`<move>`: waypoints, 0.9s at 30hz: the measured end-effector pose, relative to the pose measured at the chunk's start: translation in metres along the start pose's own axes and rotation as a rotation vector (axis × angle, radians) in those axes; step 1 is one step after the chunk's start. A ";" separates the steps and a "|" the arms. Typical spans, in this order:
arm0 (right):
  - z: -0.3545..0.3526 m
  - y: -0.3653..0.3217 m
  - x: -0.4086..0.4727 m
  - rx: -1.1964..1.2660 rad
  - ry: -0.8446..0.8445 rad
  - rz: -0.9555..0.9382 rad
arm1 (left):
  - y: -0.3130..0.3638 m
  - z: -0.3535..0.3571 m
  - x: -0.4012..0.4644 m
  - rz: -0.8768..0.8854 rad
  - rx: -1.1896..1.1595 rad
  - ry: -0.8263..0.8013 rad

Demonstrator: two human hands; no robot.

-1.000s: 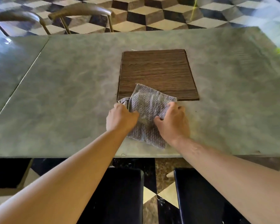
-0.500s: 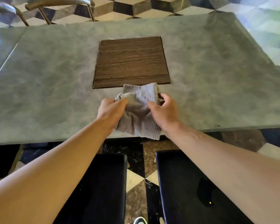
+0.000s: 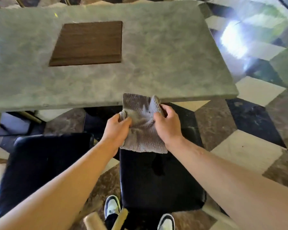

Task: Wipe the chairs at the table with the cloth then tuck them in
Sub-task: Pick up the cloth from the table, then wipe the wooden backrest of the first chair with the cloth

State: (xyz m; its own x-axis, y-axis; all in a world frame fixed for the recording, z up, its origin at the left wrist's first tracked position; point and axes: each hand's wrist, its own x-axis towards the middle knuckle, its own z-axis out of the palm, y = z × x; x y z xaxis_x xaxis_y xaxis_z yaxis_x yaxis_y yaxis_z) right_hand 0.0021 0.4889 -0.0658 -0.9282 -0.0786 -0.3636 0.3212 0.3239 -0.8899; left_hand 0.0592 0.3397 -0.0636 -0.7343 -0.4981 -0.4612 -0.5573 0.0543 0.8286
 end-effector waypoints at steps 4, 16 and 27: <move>-0.040 0.046 -0.027 -0.073 0.008 -0.023 | -0.026 0.039 -0.031 -0.078 0.034 -0.026; -0.114 0.105 -0.092 -0.122 -0.014 0.033 | -0.062 0.091 -0.112 -0.172 0.091 -0.110; -0.277 0.126 -0.156 -0.587 0.191 -0.113 | -0.067 0.187 -0.265 -0.205 0.048 -0.491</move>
State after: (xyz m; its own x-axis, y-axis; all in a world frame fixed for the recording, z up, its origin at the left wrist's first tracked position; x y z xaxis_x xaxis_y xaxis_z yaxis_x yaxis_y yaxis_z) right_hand 0.1355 0.8030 -0.0453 -0.9851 0.0099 -0.1719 0.1128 0.7916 -0.6005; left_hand 0.2193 0.6299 -0.0563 -0.6967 -0.0394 -0.7163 -0.7174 0.0441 0.6953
